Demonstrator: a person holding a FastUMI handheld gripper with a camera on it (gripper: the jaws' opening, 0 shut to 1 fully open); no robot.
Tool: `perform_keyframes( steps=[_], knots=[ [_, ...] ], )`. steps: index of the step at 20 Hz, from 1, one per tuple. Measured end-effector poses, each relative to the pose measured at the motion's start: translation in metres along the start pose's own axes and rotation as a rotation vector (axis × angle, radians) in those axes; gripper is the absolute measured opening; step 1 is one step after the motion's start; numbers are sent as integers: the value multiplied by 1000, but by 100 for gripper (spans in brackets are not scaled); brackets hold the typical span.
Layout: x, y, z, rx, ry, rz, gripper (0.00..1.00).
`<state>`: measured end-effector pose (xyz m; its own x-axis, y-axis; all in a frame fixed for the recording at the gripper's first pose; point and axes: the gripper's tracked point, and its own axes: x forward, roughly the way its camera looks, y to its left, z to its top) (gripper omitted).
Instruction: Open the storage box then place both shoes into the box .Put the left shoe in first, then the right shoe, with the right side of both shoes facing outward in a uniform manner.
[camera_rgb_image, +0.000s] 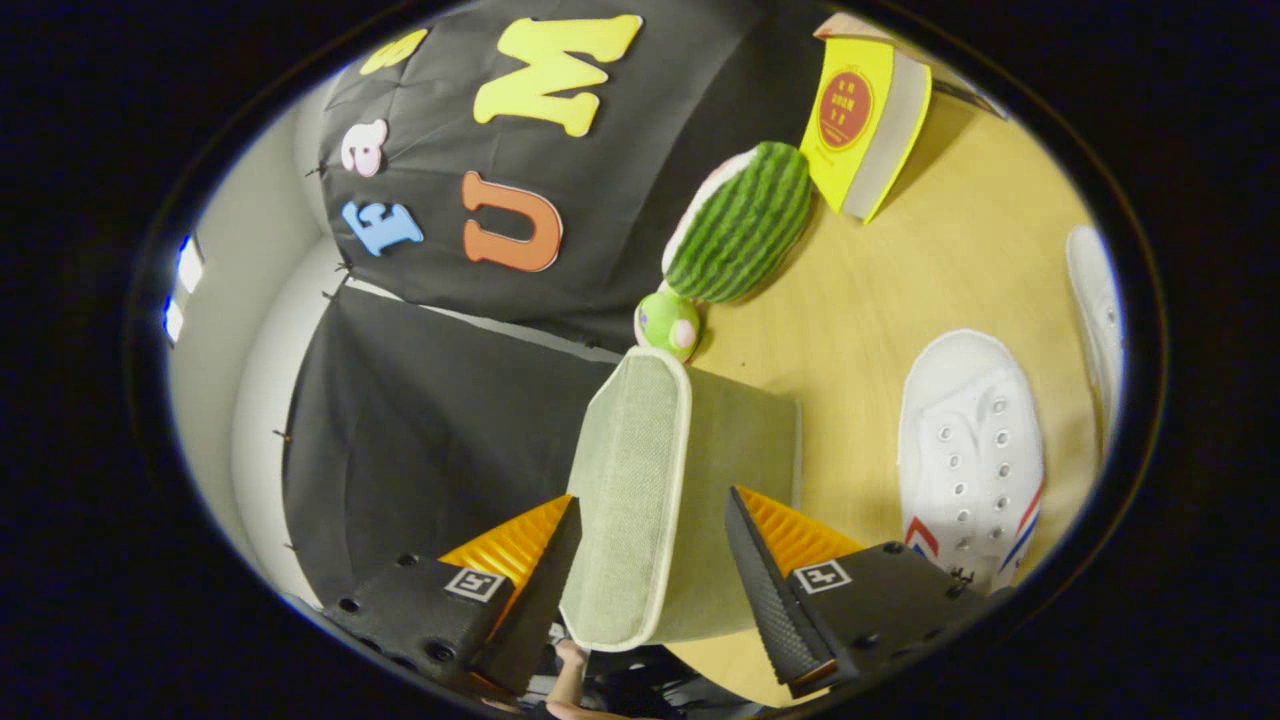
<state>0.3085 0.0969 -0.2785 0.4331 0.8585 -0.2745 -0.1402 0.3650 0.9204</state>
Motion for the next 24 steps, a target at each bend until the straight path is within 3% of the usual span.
perform_keyframes(
  steps=[10, 16, 19, 22, 24],
  knots=[
    [34, 6, -16, 159, 145, 192, 62],
    [29, 13, -16, 119, 147, 232, 29],
    [24, 24, -12, 102, 124, 263, 18],
    [23, 28, -9, 54, 100, 206, 5],
    [20, 42, -8, 39, 85, 206, 5]
  ],
)
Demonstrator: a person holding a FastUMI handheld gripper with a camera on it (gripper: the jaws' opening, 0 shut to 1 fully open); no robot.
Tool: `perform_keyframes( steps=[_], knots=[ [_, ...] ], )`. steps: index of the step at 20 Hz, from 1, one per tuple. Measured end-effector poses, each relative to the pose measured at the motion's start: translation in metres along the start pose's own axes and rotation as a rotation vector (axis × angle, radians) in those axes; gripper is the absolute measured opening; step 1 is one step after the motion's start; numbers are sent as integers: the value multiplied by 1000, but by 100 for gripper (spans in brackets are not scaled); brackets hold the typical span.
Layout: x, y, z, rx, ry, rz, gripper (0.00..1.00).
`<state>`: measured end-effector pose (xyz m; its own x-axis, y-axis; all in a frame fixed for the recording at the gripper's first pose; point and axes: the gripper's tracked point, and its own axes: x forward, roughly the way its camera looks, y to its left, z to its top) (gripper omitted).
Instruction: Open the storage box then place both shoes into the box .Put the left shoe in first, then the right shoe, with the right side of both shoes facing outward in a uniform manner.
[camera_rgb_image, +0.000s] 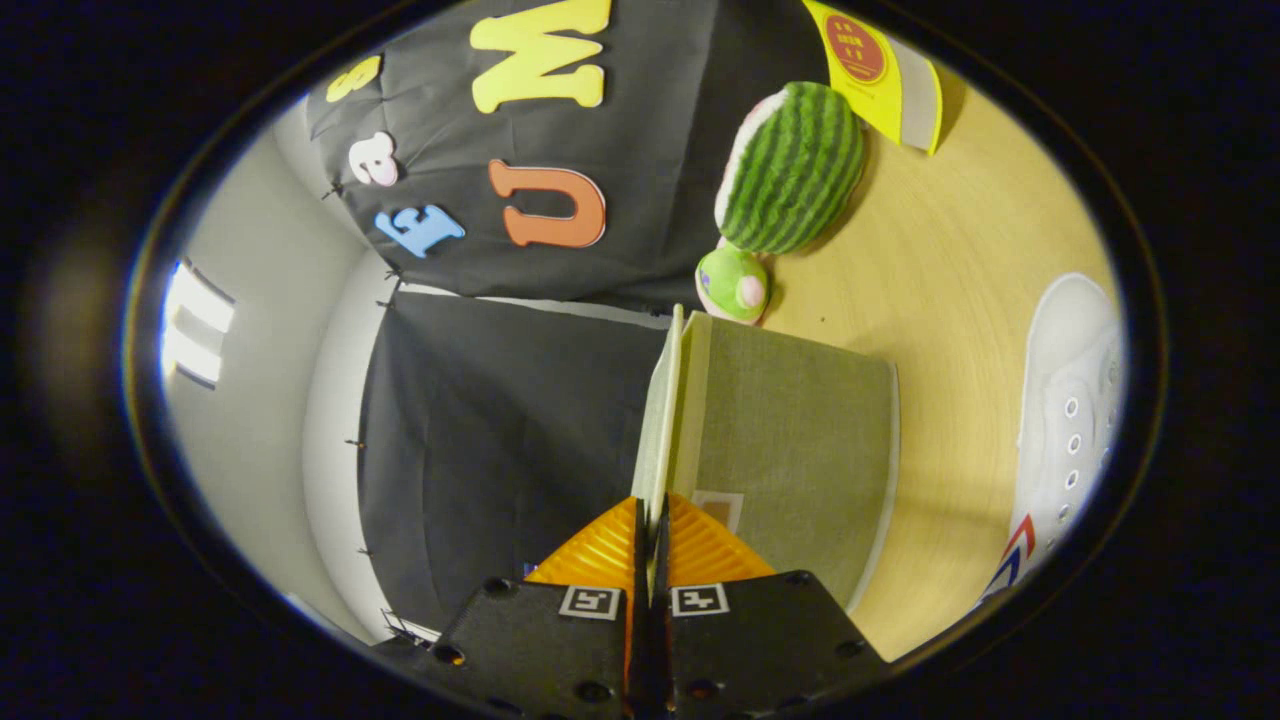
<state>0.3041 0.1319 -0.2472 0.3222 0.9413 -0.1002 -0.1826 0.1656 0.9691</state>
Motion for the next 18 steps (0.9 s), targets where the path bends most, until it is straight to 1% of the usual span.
perform_keyframes(
  steps=[4, 7, 10, 15, 18],
  knots=[
    [0, 40, 3, -18, -26, 10, 5],
    [10, 71, -2, -46, -35, 6, 5],
    [34, 112, -10, -61, -35, 1, 5],
    [89, 143, -21, -171, -98, -104, 5],
    [122, 159, -31, -210, -129, -98, 6]
  ],
)
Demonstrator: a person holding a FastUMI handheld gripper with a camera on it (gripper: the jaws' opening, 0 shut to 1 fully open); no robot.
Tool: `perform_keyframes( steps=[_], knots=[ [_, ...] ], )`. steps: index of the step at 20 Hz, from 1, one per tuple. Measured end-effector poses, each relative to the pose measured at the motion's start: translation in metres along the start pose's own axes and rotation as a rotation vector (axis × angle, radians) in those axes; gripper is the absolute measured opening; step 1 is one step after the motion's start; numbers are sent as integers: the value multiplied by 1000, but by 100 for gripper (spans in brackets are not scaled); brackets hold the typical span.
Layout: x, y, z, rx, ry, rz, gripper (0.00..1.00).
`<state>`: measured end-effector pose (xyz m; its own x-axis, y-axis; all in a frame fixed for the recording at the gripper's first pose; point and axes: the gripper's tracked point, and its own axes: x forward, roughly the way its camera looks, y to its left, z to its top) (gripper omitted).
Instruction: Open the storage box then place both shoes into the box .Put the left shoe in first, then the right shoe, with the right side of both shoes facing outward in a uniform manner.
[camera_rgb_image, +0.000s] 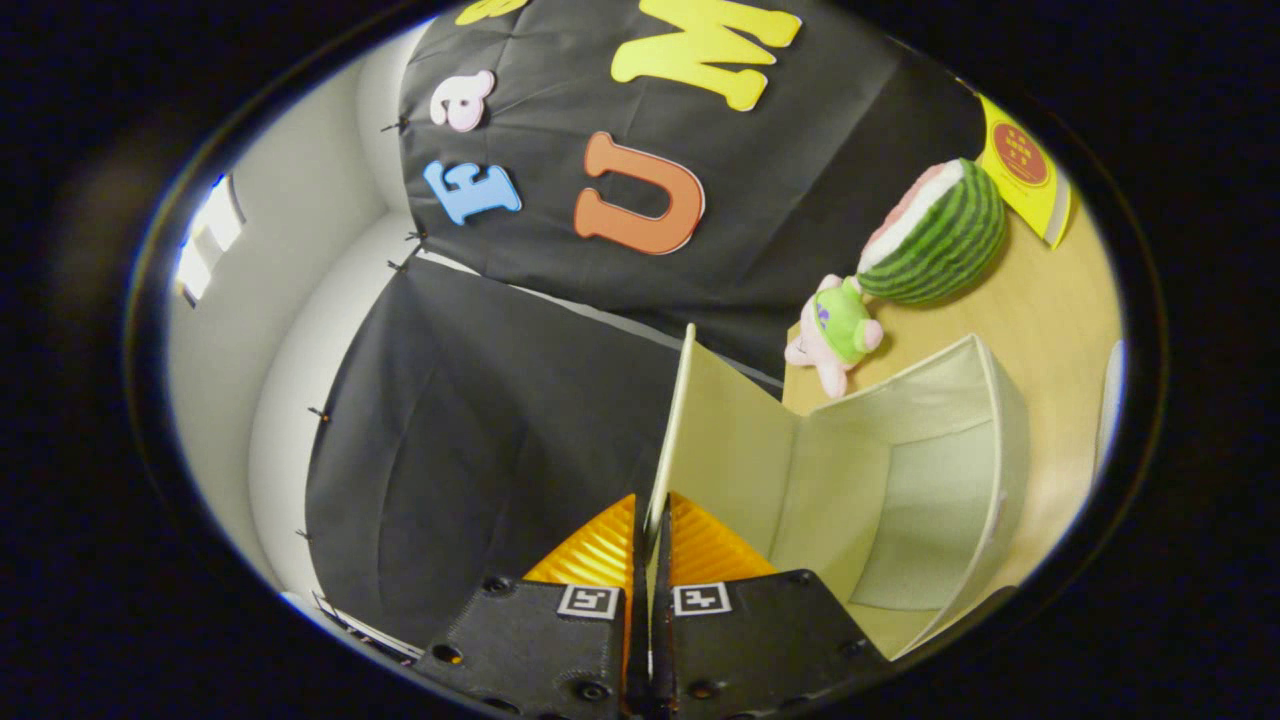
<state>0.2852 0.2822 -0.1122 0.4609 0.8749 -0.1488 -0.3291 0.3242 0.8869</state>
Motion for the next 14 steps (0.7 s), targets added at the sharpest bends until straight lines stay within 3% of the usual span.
perform_keyframes(
  steps=[5, 7, 9, 12, 14],
  knots=[
    [38, 17, -19, -43, -29, 15, 8],
    [46, 26, -18, -76, -63, 25, 15],
    [51, 29, -14, -117, -103, 17, 32],
    [55, 27, -20, -166, -103, -24, 100],
    [56, 25, -27, -168, -75, -44, 100]
  ],
)
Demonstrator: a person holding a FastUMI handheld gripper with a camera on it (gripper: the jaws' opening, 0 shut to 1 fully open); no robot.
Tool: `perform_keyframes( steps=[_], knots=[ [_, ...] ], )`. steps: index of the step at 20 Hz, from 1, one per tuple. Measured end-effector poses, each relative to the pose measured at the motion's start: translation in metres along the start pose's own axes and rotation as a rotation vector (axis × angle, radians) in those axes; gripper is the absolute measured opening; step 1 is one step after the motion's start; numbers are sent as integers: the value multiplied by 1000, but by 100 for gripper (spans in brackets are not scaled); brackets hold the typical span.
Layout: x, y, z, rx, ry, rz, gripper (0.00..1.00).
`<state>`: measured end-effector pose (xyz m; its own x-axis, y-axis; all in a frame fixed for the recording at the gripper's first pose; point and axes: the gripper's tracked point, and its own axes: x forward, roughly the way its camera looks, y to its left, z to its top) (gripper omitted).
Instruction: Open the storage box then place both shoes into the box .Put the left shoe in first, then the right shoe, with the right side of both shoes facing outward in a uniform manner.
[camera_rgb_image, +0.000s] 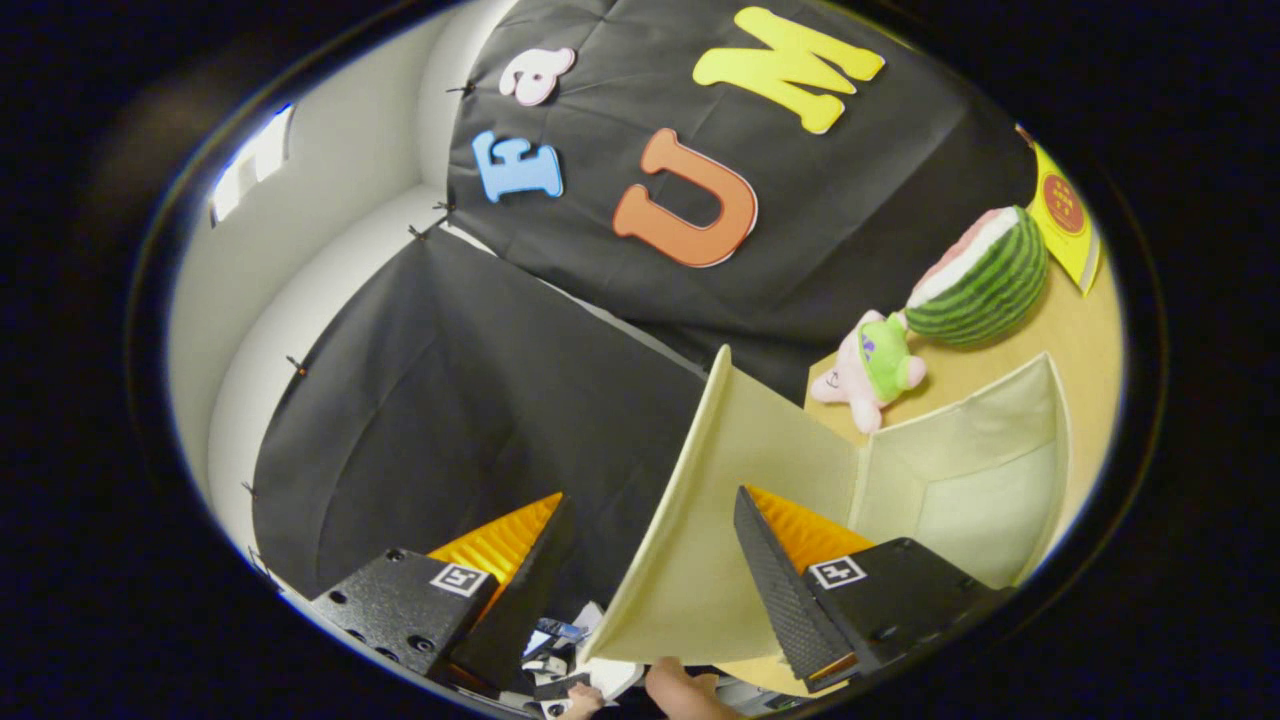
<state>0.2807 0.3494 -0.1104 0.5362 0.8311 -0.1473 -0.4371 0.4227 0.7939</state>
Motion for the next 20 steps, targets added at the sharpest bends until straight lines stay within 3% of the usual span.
perform_keyframes(
  steps=[6, 12, 20],
  knots=[
    [-13, -29, -9, -80, 42, -103, 100],
    [-60, -95, -14, -296, 184, -331, 100],
    [-161, -187, 5, -575, 277, -639, 100]
  ],
)
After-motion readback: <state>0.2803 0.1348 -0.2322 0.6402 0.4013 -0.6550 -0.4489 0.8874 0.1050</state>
